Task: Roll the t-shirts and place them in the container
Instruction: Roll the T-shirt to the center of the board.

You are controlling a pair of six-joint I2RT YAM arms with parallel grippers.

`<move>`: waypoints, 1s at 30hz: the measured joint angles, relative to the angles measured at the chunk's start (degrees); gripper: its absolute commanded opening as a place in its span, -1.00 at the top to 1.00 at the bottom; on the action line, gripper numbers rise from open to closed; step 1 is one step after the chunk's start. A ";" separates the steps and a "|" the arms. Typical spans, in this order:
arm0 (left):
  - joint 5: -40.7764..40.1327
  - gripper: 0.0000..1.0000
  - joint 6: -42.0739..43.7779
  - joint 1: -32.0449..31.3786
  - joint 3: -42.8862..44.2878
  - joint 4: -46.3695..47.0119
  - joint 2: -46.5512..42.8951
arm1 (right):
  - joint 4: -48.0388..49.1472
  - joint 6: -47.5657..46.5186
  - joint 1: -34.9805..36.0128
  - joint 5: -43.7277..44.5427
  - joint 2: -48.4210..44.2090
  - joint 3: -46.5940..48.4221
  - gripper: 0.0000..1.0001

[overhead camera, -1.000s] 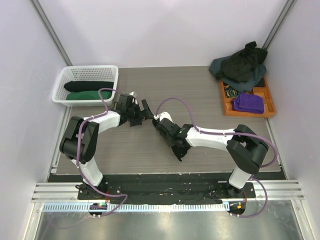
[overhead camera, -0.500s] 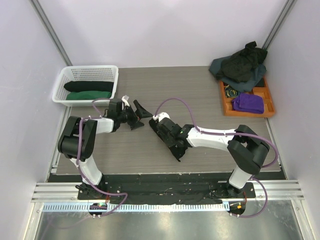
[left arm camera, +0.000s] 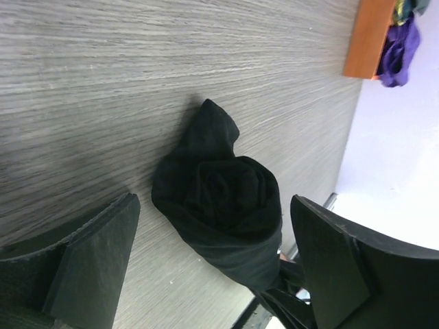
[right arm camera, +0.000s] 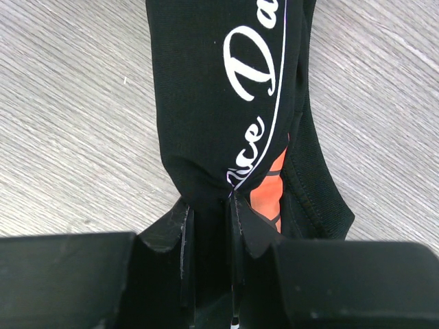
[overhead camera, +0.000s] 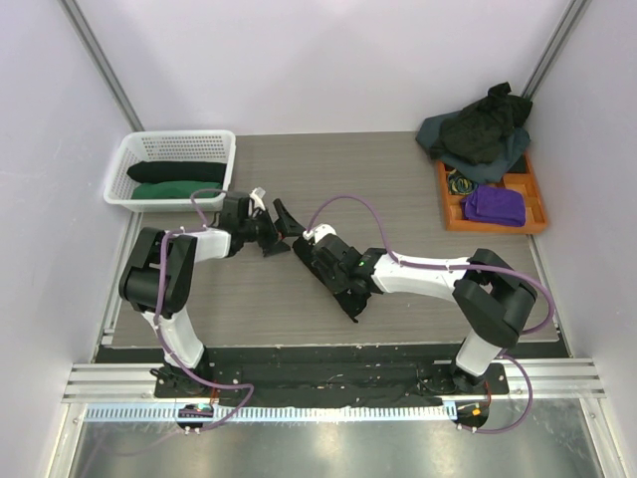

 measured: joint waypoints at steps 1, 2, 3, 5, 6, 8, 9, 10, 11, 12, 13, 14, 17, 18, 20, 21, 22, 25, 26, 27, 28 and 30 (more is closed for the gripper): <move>-0.33 -0.78 0.74 -0.11 0.37 -0.87 0.00 | -0.02 0.00 0.00 -0.04 0.00 0.00 0.98; -0.55 -0.75 1.01 -0.15 0.55 -1.31 0.00 | -0.02 0.00 0.00 -0.09 -0.04 0.00 0.98; -0.79 -0.72 1.33 -0.17 0.72 -1.77 0.02 | -0.07 0.00 0.00 -0.17 -0.07 0.00 0.98; -0.94 -0.58 1.53 -0.26 1.03 -2.21 0.37 | -0.09 0.00 0.00 -0.35 -0.11 0.00 0.98; -0.98 -0.53 1.70 -0.42 1.40 -2.49 0.74 | -0.09 0.00 0.00 -0.42 -0.11 0.00 0.98; -0.98 -0.41 1.90 -0.68 1.95 -2.58 1.42 | -0.09 0.02 0.00 -0.48 -0.11 0.00 0.98; -1.07 -0.36 2.14 -0.87 2.19 -2.64 1.68 | -0.09 0.00 0.00 -0.57 -0.11 0.00 0.98; -1.18 -0.24 2.27 -1.05 2.29 -2.67 1.92 | -0.09 0.00 0.00 -0.63 -0.11 0.00 0.98; -1.27 -0.13 2.40 -1.27 2.40 -2.69 2.14 | -0.09 0.00 0.00 -0.72 -0.11 0.00 0.98; -1.46 -0.04 2.51 -1.40 2.49 -2.80 2.32 | -0.11 -0.02 0.00 -0.81 -0.11 0.00 0.98; -1.70 0.10 2.54 -1.49 2.58 -2.95 2.54 | -0.13 -0.09 0.00 -0.87 -0.11 0.00 0.98; -1.90 0.17 2.47 -1.55 2.60 -2.99 2.89 | -0.15 -0.17 0.00 -1.03 -0.13 0.00 0.98; -2.01 0.52 1.95 -1.68 2.60 -2.78 3.98 | -0.31 -0.39 0.00 -1.55 -0.26 0.00 0.98; -2.05 0.63 1.86 -1.73 2.60 -2.54 4.28 | -0.33 -0.59 0.00 -1.70 -0.28 0.00 0.98; -2.12 0.78 1.29 -1.77 2.60 -2.12 4.61 | -0.46 -0.94 -0.02 -2.08 -0.37 0.00 0.98; -2.14 0.96 1.05 -1.77 2.60 -1.92 4.66 | -0.48 -1.05 -0.02 -2.16 -0.37 0.00 0.98; -2.23 1.00 0.98 -1.77 2.58 -1.68 4.66 | -0.48 -1.16 -0.02 -2.27 -0.37 0.00 0.98; -2.71 1.00 1.03 -1.77 2.47 -0.98 4.59 | -0.50 -1.22 -0.02 -2.32 -0.37 0.00 0.86; -3.02 1.00 1.05 -1.81 2.23 -0.76 4.42 | -0.50 -1.22 -0.02 -2.34 -0.37 0.00 0.77; -3.41 1.00 1.09 -1.81 1.95 -0.70 4.15 | -0.50 -1.22 -0.02 -2.36 -0.39 0.00 0.46; -4.04 1.00 1.22 -1.88 1.38 -0.46 3.56 | -0.52 -1.20 -0.02 -2.40 -0.48 0.00 0.30; -5.18 1.00 1.55 -2.03 -0.04 -0.31 1.99 | -0.63 -0.96 -0.02 -2.84 -0.76 -0.15 -0.08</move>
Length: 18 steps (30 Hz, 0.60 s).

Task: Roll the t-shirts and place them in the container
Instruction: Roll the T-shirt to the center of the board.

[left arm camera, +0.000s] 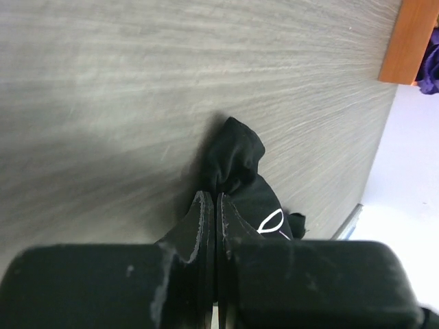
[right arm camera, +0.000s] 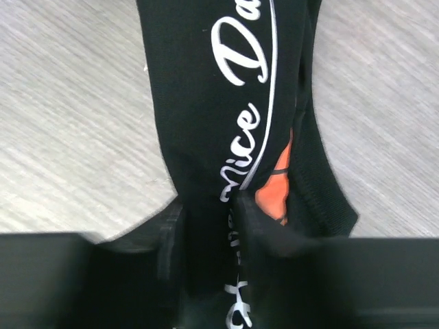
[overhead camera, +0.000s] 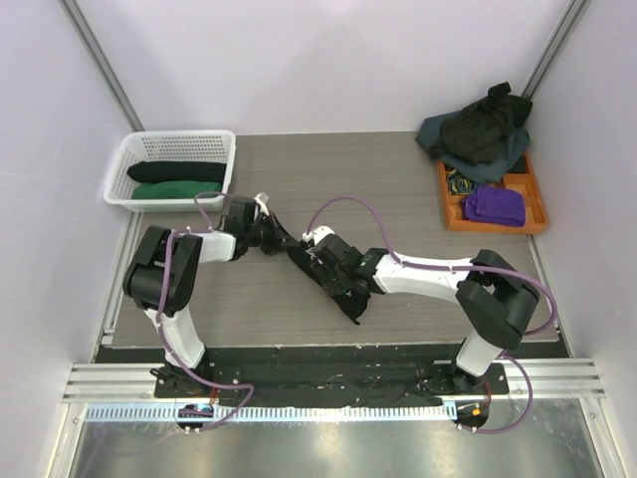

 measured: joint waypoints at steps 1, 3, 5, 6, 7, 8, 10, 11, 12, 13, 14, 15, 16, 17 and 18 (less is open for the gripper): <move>-0.92 1.00 0.24 -0.04 -0.94 0.00 -1.07 | -0.02 0.28 0.00 -0.48 -0.26 -0.17 -0.15; -2.21 1.00 0.68 -0.11 -2.89 0.13 -3.34 | 0.17 0.87 0.02 -1.79 -1.07 -0.68 -0.31; -3.98 1.00 0.90 -0.20 -5.62 0.37 -6.36 | 0.24 1.55 -0.04 -3.15 -2.58 -1.66 -0.38; -4.79 1.00 0.96 -0.28 -7.04 0.55 -7.87 | 0.33 1.86 -0.22 -3.91 -3.52 -2.29 -0.42; -5.53 1.00 0.98 -0.39 -8.41 0.66 -9.29 | 0.37 2.45 -0.42 -4.68 -4.59 -3.04 -0.43; -6.32 1.00 0.98 -0.52 -9.66 0.81 -10.56 | 0.37 2.91 -0.57 -5.16 -5.46 -3.61 -0.43; -7.54 1.00 0.98 -0.66 -11.47 0.85 -12.48 | 0.26 4.20 -1.05 -6.19 -7.58 -4.92 -0.50; -8.02 1.00 0.98 -0.68 -12.00 0.85 -13.05 | 0.09 4.94 -1.22 -6.58 -8.66 -5.51 -0.51; -8.52 1.00 0.98 -0.70 -12.35 0.85 -13.42 | -0.09 5.73 -1.40 -6.80 -9.79 -6.05 -0.57; -9.03 1.00 1.01 -0.70 -12.50 0.85 -13.60 | -0.24 6.32 -1.49 -7.04 -11.04 -6.64 -0.59; -9.46 1.00 1.01 -0.70 -12.55 0.85 -13.66 | -0.50 7.21 -1.64 -7.21 -12.50 -7.32 -0.60; -9.97 1.00 1.03 -0.68 -12.55 0.85 -13.68 | -0.87 7.87 -1.86 -7.28 -14.12 -8.02 -0.63; -10.40 1.00 1.03 -0.68 -12.55 0.87 -13.68 | -1.22 8.70 -2.05 -7.32 -15.96 -8.79 -0.64; -10.60 1.00 1.03 -0.63 -12.55 0.85 -13.68 | -1.57 9.40 -2.34 -7.37 -17.55 -9.40 -0.64; -10.86 1.00 1.05 -0.63 -12.55 0.85 -13.68 | -1.84 10.34 -2.75 -7.37 -19.67 -10.27 -0.64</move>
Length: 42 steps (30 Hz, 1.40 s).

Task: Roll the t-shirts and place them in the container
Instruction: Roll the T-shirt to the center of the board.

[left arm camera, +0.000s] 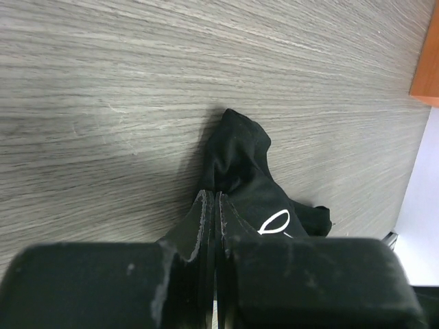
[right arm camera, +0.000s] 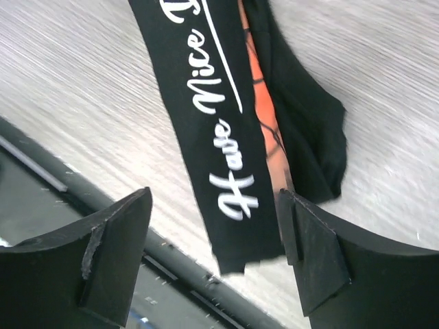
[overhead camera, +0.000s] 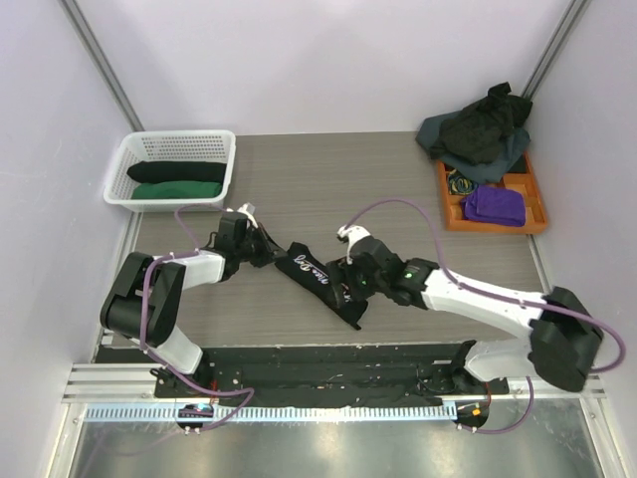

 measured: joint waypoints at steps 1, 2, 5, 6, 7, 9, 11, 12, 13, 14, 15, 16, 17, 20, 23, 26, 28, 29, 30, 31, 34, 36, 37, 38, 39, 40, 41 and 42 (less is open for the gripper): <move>-0.11 1.00 0.07 0.00 0.00 0.00 0.00 | 0.02 0.96 -0.37 -0.04 -2.54 -1.11 -0.64; -0.24 1.00 0.13 0.00 0.00 -0.02 0.00 | 0.00 1.88 -1.01 -0.11 -5.09 -2.36 -0.66; -0.57 1.00 0.24 0.00 0.00 -0.04 0.00 | 0.09 6.10 -3.63 -0.26 -14.95 -7.91 -0.79; -0.61 1.00 0.28 0.00 0.00 -0.04 0.00 | -0.07 7.28 -5.03 -0.24 -17.35 -9.40 -0.83; -0.63 1.00 0.37 0.00 0.00 -0.07 0.00 | 0.31 8.90 -5.90 -0.26 -20.22 -11.39 -0.85; -0.66 1.00 0.55 0.00 0.02 -0.07 0.00 | 0.68 12.31 -6.69 -0.28 -25.66 -15.76 -0.85; -0.70 1.00 0.81 0.00 0.02 -0.07 0.00 | 0.90 15.50 -6.73 -0.46 -29.05 -19.19 -0.73; -0.81 1.00 1.01 0.00 0.02 -0.09 0.00 | 1.62 17.22 -6.78 -0.76 -30.12 -21.00 -0.66; -0.87 1.00 1.11 0.00 0.02 -0.07 0.00 | 2.19 18.86 -6.82 -1.36 -30.62 -22.62 -0.62; -0.96 1.00 1.22 0.00 0.02 -0.07 0.00 | 3.13 20.31 -6.82 -1.90 -30.62 -24.13 -0.54; -1.03 1.00 1.27 0.00 0.02 -0.09 0.00 | 4.20 21.70 -6.82 -2.38 -30.14 -25.51 -0.48; -1.07 1.00 1.31 0.00 0.02 -0.09 0.00 | 5.35 22.95 -6.86 -2.84 -29.35 -26.69 -0.43; -1.05 1.00 1.38 0.00 0.02 -0.09 0.00 | 6.51 24.00 -6.88 -3.32 -28.37 -27.56 -0.40; -1.07 1.00 1.46 0.00 0.02 -0.13 0.00 | 9.81 26.12 -6.88 -4.37 -23.74 -28.85 -0.41; -1.09 1.00 1.53 0.00 0.04 -0.37 0.00 | 12.90 26.95 -6.88 -4.92 -19.85 -28.89 -0.52; -1.51 1.00 1.68 0.02 0.09 -0.55 0.00 | 16.20 27.10 -6.93 -5.25 -17.09 -28.39 -0.53; -1.70 1.00 1.73 0.07 0.09 -0.55 0.00 | 17.07 26.97 -6.93 -5.20 -16.00 -27.91 -0.48; -1.77 1.00 1.73 0.07 0.13 -0.61 0.00 | 17.16 26.97 -6.93 -5.05 -15.80 -27.78 -0.47; -1.79 1.00 1.73 0.13 0.22 -0.72 0.00 | 17.18 26.97 -6.93 -4.81 -15.89 -27.78 -0.47; -1.86 1.00 1.73 0.15 0.31 -0.87 0.00 | 17.11 26.99 -6.93 -4.46 -16.09 -27.78 -0.47; -1.97 1.00 1.92 0.15 0.66 -1.49 0.00 | 15.23 27.23 -6.93 -2.34 -19.50 -27.78 -0.59; -2.10 1.00 1.95 0.15 0.70 -1.77 0.00 | 13.31 27.78 -6.93 -0.63 -24.63 -28.06 -0.68; -2.12 1.00 1.95 0.15 0.70 -1.90 -0.02 | 12.74 28.20 -6.93 0.09 -27.56 -28.30 -0.77; -2.16 1.00 1.97 0.15 0.72 -1.99 -0.07 | 12.55 28.44 -6.93 0.70 -30.01 -28.61 -0.82; -2.16 1.00 2.08 0.15 0.72 -2.05 -0.09 | 12.52 28.61 -6.93 1.05 -32.24 -28.96 -0.85; -2.14 1.00 2.25 0.15 0.76 -2.12 -0.09 | 12.52 28.63 -6.93 1.16 -33.53 -29.24 -0.87; -2.14 1.00 2.34 0.15 0.81 -2.19 -0.09 | 12.74 28.61 -6.93 1.07 -34.03 -29.33 -0.87; -2.12 1.00 2.49 0.15 0.85 -2.23 -0.09 | 13.29 28.57 -6.93 0.90 -33.73 -29.33 -0.86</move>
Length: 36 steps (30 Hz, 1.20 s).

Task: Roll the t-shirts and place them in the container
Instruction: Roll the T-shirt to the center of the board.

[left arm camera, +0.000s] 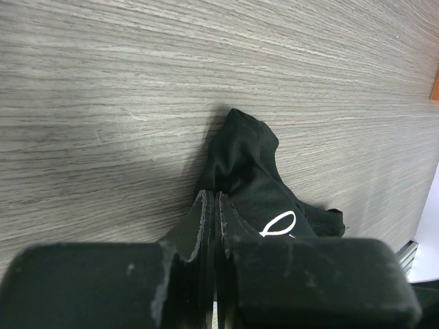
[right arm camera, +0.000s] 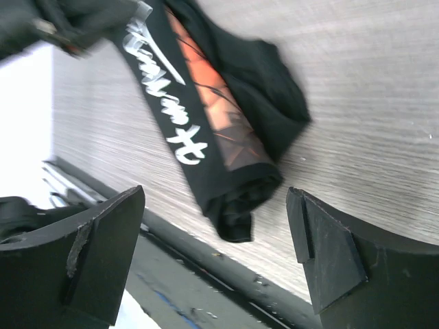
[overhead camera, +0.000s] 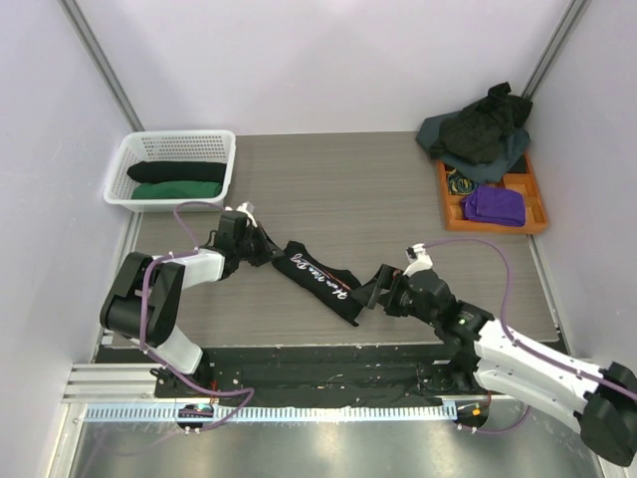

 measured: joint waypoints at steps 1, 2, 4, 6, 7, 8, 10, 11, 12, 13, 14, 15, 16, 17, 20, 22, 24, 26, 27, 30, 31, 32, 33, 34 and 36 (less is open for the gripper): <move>0.00 1.00 0.04 0.00 0.07 -0.02 0.00 | 0.92 -0.22 0.00 -0.42 1.51 0.07 -0.87; 0.00 1.00 0.09 0.00 0.11 -0.02 0.00 | 1.38 -0.46 0.00 -0.70 3.87 0.35 -0.86; 0.02 1.00 0.13 0.00 0.20 -0.11 0.00 | 1.62 -0.96 0.00 -1.29 9.18 1.18 -0.78; 0.02 1.00 0.20 0.00 0.31 -0.24 0.00 | 1.90 -1.64 0.00 -1.55 14.67 1.95 -0.75; 0.02 1.00 0.20 0.00 0.37 -0.35 0.00 | 2.25 -1.81 0.00 -1.73 17.35 2.36 -0.74; 0.00 1.00 0.22 0.00 0.44 -0.46 0.00 | 2.82 -1.88 0.00 -1.86 18.47 2.89 -0.74; -0.02 1.00 0.26 0.00 0.61 -0.70 0.00 | 3.74 -2.19 0.00 -1.95 21.03 4.46 -0.71; -0.02 1.00 0.26 0.00 0.72 -0.85 0.00 | 4.20 -2.43 0.00 -1.99 22.67 5.14 -0.69; -0.02 1.00 0.31 0.00 0.72 -0.87 0.00 | 4.81 -2.58 0.00 -2.12 23.91 5.62 -0.66; -0.04 1.00 0.33 0.00 0.72 -0.90 0.00 | 5.31 -2.75 0.00 -2.19 24.76 6.08 -0.64; -0.04 1.00 0.37 0.00 0.72 -0.92 0.00 | 5.81 -2.86 0.00 -2.27 25.99 6.54 -0.63; -0.11 1.00 0.42 0.00 0.74 -0.94 0.00 | 6.64 -2.93 0.00 -2.47 27.39 7.26 -0.61; -0.24 1.00 0.46 0.00 0.74 -0.94 0.02 | 7.13 -2.93 0.00 -2.58 28.28 7.65 -0.61; -0.37 1.00 0.46 0.00 0.79 -0.94 0.02 | 7.63 -2.93 0.00 -2.69 29.33 8.11 -0.61; -0.72 1.00 0.52 0.07 0.96 -1.01 0.04 | 9.25 -2.82 0.00 -2.82 31.80 9.31 -0.53; -1.01 1.00 0.55 0.13 1.03 -1.03 0.04 | 10.23 -2.49 0.00 -2.80 33.35 10.03 -0.47; -1.18 1.00 0.63 0.13 1.05 -1.03 0.04 | 11.15 -1.75 0.00 -2.78 34.77 10.51 -0.33; -1.40 1.00 0.68 0.13 1.05 -1.03 0.09 | 12.28 -1.16 0.00 -2.71 35.93 10.80 -0.04; -1.40 1.00 0.68 0.15 1.05 -1.01 0.11 | 13.11 -0.48 0.00 -2.67 36.79 10.80 0.11; -1.42 1.00 0.70 0.15 1.05 -0.96 0.22 | 14.60 0.63 -0.04 -2.27 38.91 10.84 0.67; -1.42 1.00 0.70 0.15 1.05 -0.92 0.22 | 14.91 0.96 -0.04 -2.08 39.43 10.84 0.77; -1.46 1.00 0.70 0.17 1.05 -0.90 0.22 | 15.28 1.55 -0.07 -2.01 39.74 10.84 0.97; -1.49 1.00 0.70 0.17 1.05 -0.85 0.22 | 15.37 1.51 -0.04 -1.90 39.71 10.84 0.98; -1.51 1.00 0.70 0.22 1.05 -0.85 0.24 | 15.26 1.84 -0.04 -1.46 39.65 10.84 0.98; -1.49 1.00 0.70 0.28 1.05 -0.83 0.26 | 15.08 1.64 0.07 -0.85 39.30 10.84 0.98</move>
